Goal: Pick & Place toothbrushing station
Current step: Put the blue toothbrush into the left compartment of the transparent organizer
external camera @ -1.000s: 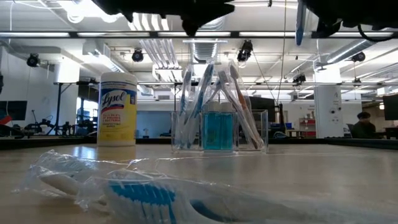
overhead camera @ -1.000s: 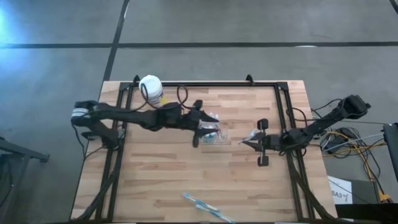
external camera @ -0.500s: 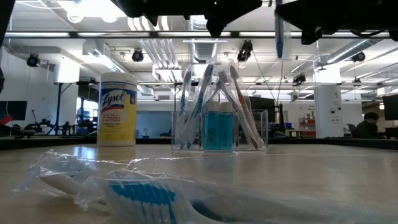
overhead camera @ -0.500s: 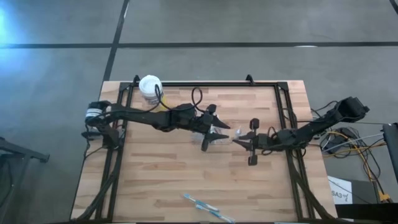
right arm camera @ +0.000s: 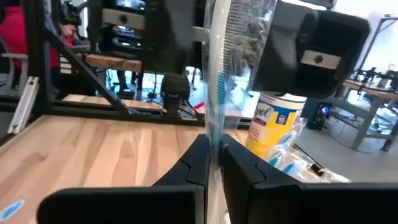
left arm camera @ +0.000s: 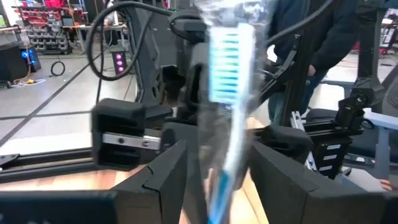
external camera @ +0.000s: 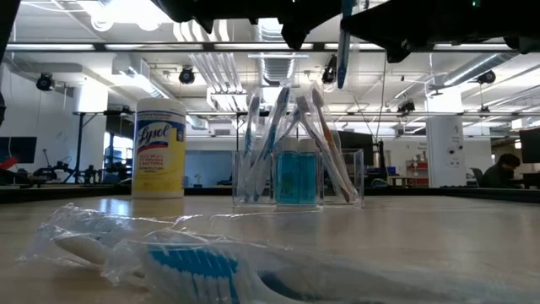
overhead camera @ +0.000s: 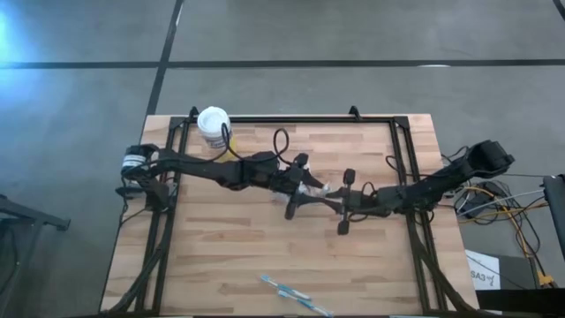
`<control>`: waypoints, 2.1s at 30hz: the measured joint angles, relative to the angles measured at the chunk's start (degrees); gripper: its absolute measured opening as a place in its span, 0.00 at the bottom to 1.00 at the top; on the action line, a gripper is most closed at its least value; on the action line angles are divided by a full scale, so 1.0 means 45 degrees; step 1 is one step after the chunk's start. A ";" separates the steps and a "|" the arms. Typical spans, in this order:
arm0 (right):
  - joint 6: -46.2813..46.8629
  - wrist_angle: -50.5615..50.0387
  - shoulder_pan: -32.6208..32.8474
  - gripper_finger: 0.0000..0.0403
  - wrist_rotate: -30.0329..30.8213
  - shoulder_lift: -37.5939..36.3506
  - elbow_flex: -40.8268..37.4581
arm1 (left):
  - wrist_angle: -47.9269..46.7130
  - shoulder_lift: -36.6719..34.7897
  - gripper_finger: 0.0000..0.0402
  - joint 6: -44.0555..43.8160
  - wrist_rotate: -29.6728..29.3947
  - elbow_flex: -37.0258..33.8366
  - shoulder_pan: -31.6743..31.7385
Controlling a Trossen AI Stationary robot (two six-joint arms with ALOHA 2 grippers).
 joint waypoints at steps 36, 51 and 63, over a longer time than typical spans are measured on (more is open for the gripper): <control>0.0505 -0.0173 0.0020 0.22 -0.0053 -0.0240 -0.0183 | -0.1400 -0.0221 0.06 0.0756 0.0296 -0.0037 -0.0143; 0.0592 -0.0281 0.0298 0.45 0.0006 -0.2651 -0.1452 | -0.1140 -0.3851 0.06 0.1079 -0.1300 -0.3372 -0.0209; 0.0636 -0.0319 0.0351 0.39 -0.0036 -0.4861 -0.2815 | 0.3748 -0.5429 0.06 -0.0589 -0.8786 -0.8195 -0.1233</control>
